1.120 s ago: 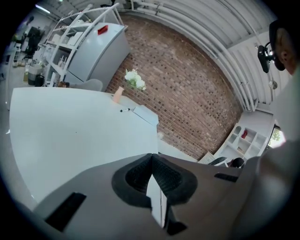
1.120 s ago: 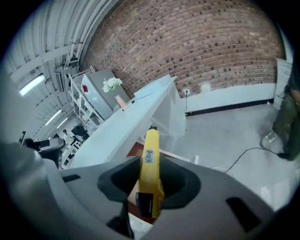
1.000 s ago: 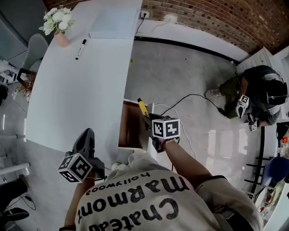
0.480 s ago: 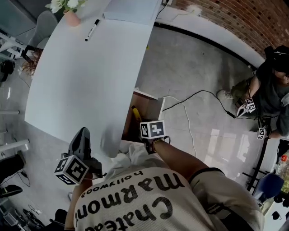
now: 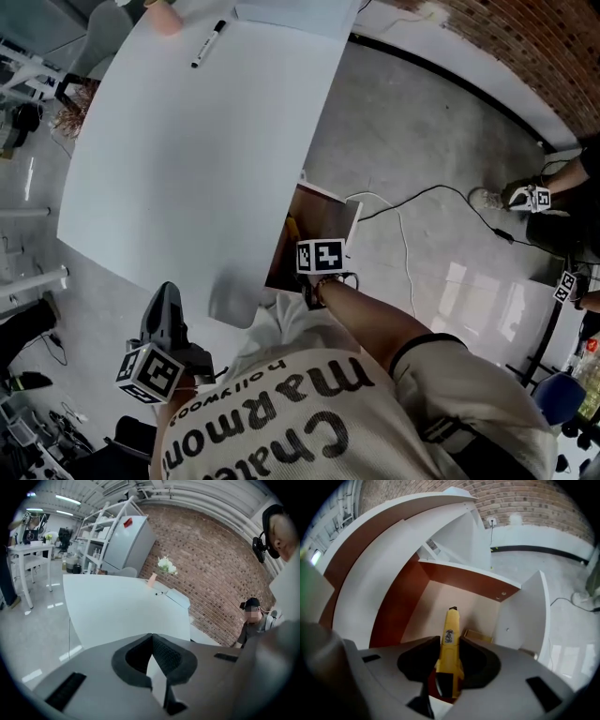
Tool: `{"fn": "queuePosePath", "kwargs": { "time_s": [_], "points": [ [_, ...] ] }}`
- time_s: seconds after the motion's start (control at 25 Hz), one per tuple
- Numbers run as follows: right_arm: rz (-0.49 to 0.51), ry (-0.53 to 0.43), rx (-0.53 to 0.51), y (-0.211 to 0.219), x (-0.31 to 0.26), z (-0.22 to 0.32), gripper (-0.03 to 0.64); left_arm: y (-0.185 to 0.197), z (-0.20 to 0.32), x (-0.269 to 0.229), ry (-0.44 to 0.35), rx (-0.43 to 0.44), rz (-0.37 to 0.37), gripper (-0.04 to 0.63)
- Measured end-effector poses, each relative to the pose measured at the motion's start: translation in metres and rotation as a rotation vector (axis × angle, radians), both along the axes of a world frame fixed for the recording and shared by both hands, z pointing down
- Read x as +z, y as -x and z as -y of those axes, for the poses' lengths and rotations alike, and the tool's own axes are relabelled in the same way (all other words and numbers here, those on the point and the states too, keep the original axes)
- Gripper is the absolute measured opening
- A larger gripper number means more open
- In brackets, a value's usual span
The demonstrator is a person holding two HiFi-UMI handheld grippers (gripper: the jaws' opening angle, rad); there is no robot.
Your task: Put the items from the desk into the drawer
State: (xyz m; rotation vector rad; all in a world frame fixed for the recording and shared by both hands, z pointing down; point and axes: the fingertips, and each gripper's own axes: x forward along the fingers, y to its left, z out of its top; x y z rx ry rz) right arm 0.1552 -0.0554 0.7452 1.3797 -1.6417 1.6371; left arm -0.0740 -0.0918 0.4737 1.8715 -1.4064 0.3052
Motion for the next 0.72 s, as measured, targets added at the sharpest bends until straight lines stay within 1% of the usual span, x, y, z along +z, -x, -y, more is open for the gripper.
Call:
{"fn": "queuePosePath", "kwargs": {
  "time_s": [0.2, 0.32, 0.44, 0.52, 0.64, 0.72],
  "points": [
    [-0.032, 0.041, 0.104, -0.011, 0.017, 0.003, 0.133, 0.013, -0.006, 0.004, 0.017, -0.029, 0.023, 0.000],
    [-0.062, 0.109, 0.167, -0.019, 0.034, -0.007, 0.133, 0.013, -0.005, 0.010, 0.034, -0.034, 0.032, 0.000],
    [-0.036, 0.122, 0.229, -0.019, 0.046, -0.004, 0.133, 0.010, -0.002, 0.015, 0.040, -0.034, 0.038, 0.000],
    [-0.008, 0.130, 0.240, -0.012, 0.051, -0.004, 0.133, 0.009, -0.001, 0.015, 0.051, -0.030, 0.050, 0.000],
    [-0.006, 0.141, 0.224, -0.009, 0.057, -0.006, 0.135, 0.009, 0.000, 0.018, 0.062, -0.031, 0.061, 0.000],
    [0.007, 0.168, 0.229, -0.007, 0.060, -0.009, 0.135, 0.010, 0.000, 0.020, 0.067, -0.032, 0.066, 0.000]
  ]
}}
